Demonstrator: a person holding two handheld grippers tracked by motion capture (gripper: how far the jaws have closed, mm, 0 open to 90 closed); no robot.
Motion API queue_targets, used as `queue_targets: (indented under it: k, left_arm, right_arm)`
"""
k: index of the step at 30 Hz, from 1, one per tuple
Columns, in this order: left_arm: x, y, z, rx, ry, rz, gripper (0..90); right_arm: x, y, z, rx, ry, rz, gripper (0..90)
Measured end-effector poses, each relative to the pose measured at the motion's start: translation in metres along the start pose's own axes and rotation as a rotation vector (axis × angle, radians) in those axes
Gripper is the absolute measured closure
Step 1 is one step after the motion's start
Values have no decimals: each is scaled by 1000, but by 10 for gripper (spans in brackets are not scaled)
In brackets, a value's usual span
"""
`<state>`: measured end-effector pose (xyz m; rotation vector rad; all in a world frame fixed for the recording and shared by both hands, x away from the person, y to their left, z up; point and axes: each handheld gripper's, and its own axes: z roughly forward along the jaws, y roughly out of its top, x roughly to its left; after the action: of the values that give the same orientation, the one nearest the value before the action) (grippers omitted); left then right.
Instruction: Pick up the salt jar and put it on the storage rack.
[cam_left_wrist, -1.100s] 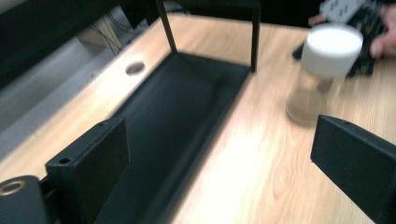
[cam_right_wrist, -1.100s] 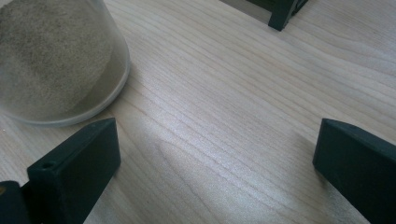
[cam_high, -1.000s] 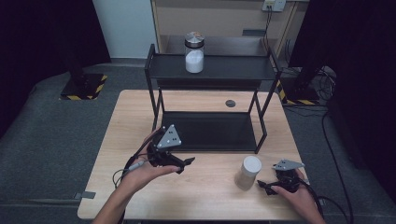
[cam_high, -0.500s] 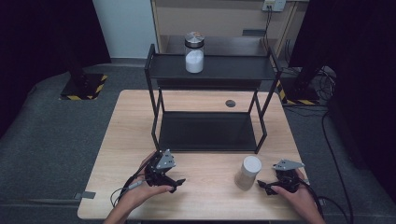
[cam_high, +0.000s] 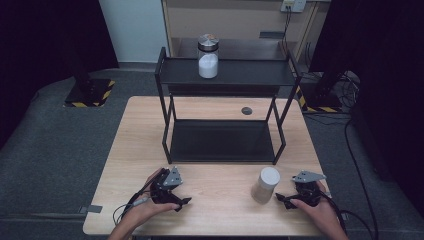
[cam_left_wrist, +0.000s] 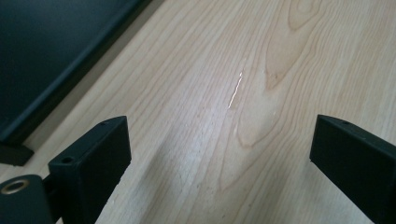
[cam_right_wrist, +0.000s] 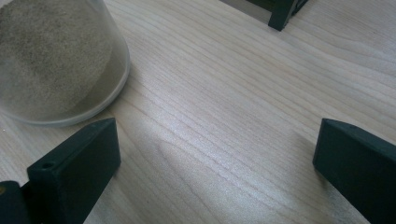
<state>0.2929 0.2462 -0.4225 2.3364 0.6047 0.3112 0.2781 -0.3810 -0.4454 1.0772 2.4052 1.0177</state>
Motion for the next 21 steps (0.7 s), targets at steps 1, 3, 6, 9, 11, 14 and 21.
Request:
queue_targets:
  k: [1,3,6,9,11,14,21]
  left_arm:
    - [0,-2,1,4,4,10,42]
    - [2,-5,1,7,2,16,42]
    - [5,-11,3,-1,0,13,42]
    - [10,-18,4,-19,-14,-5,36]
    - [12,-22,4,-30,-12,-7,36]
    - [15,-26,3,-40,-13,0,32]
    - [22,-31,5,-49,-21,-42,0]
  right_arm:
    - [0,0,0,0,0,0,14]
    - [0,0,0,0,0,0,14]
    - [0,0,0,0,0,0,14]
    - [0,0,0,0,0,0,14]
    - [0,0,0,0,0,0,14]
    - [0,0,0,0,0,0,14]
    - [0,0,0,0,0,0,14]
